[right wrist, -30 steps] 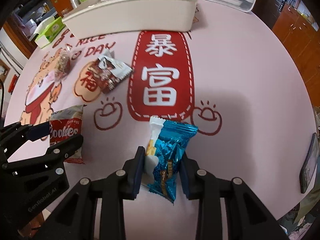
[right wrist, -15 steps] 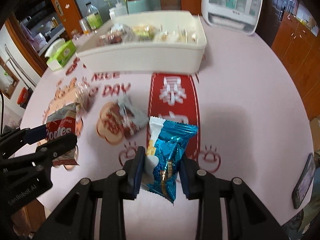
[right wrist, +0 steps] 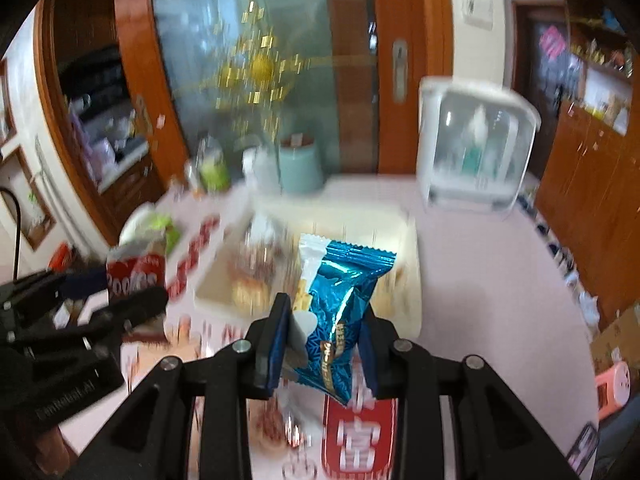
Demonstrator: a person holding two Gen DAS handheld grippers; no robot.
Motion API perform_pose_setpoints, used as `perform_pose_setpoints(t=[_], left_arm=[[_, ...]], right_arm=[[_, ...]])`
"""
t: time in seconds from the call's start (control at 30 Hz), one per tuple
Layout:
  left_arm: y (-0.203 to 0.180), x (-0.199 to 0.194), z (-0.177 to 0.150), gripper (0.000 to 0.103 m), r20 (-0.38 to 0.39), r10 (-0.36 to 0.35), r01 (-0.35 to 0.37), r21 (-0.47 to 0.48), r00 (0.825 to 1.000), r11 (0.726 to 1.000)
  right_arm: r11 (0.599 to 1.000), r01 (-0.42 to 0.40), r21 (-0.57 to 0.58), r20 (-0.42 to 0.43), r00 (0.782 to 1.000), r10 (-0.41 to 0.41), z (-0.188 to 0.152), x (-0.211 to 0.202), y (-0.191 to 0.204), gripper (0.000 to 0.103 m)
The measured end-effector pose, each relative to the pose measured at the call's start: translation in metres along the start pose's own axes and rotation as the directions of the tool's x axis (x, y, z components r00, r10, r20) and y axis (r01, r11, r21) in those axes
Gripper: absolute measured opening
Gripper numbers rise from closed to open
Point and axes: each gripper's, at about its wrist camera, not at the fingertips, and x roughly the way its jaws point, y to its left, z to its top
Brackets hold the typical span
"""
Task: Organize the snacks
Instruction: 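Carry the Cookies pack and blue candy into the white tray and open both tools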
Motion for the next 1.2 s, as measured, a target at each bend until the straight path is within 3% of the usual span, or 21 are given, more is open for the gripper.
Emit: perform_pose_setpoints(t=[0.2, 0.37, 0.6, 0.73, 0.9, 0.93, 0.97, 1.03, 1.2], left_arm=[[0.000, -0.009, 0.058, 0.048, 0.118, 0.026, -0.030, 0.035, 0.993, 0.999], [0.006, 0.001, 0.094, 0.048, 0.165, 0.055, -0.061, 0.037, 0.985, 0.997], [0.011, 0.036, 0.112, 0.048, 0.158, 0.067, -0.071, 0.021, 0.985, 0.997], [0.015, 0.067, 0.114, 0.048, 0.130, 0.091, -0.095, 0.019, 0.987, 0.995], [0.022, 0.109, 0.107, 0.050, 0.074, 0.142, -0.145, 0.025, 0.987, 0.989], [0.024, 0.116, 0.104, 0.054, 0.062, 0.148, -0.150, 0.024, 0.987, 0.988], [0.025, 0.121, 0.102, 0.069, 0.052, 0.151, -0.153, 0.025, 0.987, 0.988], [0.027, 0.127, 0.096, 0.088, 0.037, 0.159, -0.160, 0.023, 0.987, 0.987], [0.030, 0.127, 0.086, 0.089, 0.028, 0.154, -0.155, 0.027, 0.988, 0.988]], right_arm=[[0.999, 0.040, 0.030, 0.142, 0.989, -0.044, 0.061, -0.003, 0.001, 0.032], [0.996, 0.087, 0.035, 0.180, 0.979, -0.092, 0.088, 0.010, 0.001, 0.033], [0.991, 0.136, 0.005, 0.133, 0.982, -0.136, 0.098, 0.048, 0.004, 0.033], [0.984, 0.178, -0.021, 0.068, 0.982, -0.176, 0.092, 0.083, 0.007, 0.033], [0.984, 0.170, -0.042, -0.029, 0.985, -0.172, 0.079, 0.123, 0.001, 0.035], [0.985, 0.166, -0.043, -0.036, 0.985, -0.167, 0.077, 0.127, 0.001, 0.040], [0.986, 0.162, -0.045, -0.044, 0.985, -0.164, 0.074, 0.131, 0.000, 0.051], [0.986, 0.158, -0.048, -0.053, 0.986, -0.160, 0.069, 0.135, -0.001, 0.061], [0.989, 0.144, -0.039, -0.060, 0.987, -0.146, 0.061, 0.134, -0.003, 0.064]])
